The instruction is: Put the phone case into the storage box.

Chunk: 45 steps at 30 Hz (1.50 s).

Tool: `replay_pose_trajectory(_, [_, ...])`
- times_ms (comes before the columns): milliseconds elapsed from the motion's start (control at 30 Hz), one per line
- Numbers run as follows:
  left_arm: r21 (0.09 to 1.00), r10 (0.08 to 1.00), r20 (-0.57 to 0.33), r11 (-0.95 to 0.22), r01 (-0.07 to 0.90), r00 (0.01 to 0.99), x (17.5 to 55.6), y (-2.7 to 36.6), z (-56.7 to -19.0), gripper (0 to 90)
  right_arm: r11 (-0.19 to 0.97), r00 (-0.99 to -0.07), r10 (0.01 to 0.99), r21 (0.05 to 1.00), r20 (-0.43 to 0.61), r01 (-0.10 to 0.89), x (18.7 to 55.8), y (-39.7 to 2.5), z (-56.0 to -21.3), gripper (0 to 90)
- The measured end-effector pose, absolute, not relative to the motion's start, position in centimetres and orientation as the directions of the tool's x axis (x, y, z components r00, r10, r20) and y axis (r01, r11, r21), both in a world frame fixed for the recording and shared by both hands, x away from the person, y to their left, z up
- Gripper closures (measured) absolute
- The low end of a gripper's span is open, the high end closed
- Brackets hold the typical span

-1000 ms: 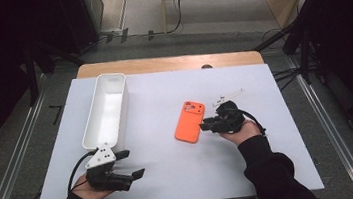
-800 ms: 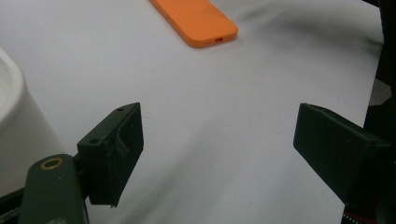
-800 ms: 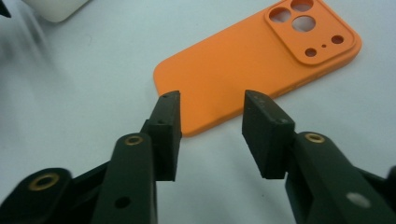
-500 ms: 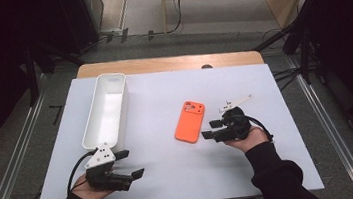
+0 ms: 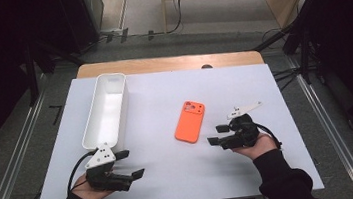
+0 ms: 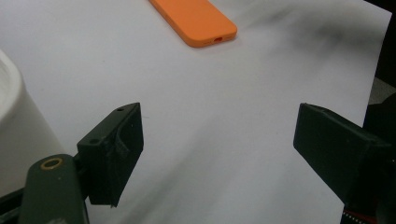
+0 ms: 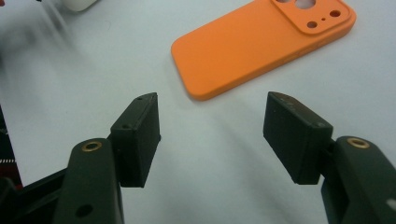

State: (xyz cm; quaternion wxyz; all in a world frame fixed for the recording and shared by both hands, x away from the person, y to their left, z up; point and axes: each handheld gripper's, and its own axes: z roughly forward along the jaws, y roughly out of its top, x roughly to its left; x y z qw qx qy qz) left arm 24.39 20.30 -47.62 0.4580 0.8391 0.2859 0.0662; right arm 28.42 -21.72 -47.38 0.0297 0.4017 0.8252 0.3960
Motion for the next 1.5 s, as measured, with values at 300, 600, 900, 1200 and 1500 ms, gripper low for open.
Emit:
replay_pose_trajectory(300, [0.809, 0.54, -0.147, -0.417, 0.416, 0.829, 24.4, 20.4, -47.6, 16.3, 0.354, -0.668, 0.691, 0.676, 0.276, 0.646, 27.2, -22.3, -47.7, 33.4])
replay_pose_trajectory(600, [0.811, 0.543, -0.149, -0.411, 0.416, 0.826, 24.4, 20.5, -47.5, 16.3, 0.348, -0.671, 0.687, 0.683, 0.281, 0.642, 25.4, -22.8, -48.2, 31.4])
replay_pose_trajectory(900, [0.81, 0.545, -0.151, -0.409, 0.419, 0.825, 24.5, 20.4, -47.5, 16.3, 0.335, -0.661, 0.694, 0.686, 0.284, 0.646, 23.9, -23.8, -48.9, 29.3])
replay_pose_trajectory(1200, [0.811, 0.546, -0.163, -0.401, 0.426, 0.822, 24.5, 20.3, -47.5, 16.2, 0.33, -0.665, 0.69, 0.694, 0.286, 0.64, 23.6, -24.1, -49.3, 26.8])
replay_pose_trajectory(1500, [0.816, 0.524, -0.18, -0.394, 0.424, 0.833, 24.6, 20.3, -47.1, 15.7, 0.337, -0.672, 0.684, 0.695, 0.283, 0.635, 23.6, -24.0, -49.5, 26.4])
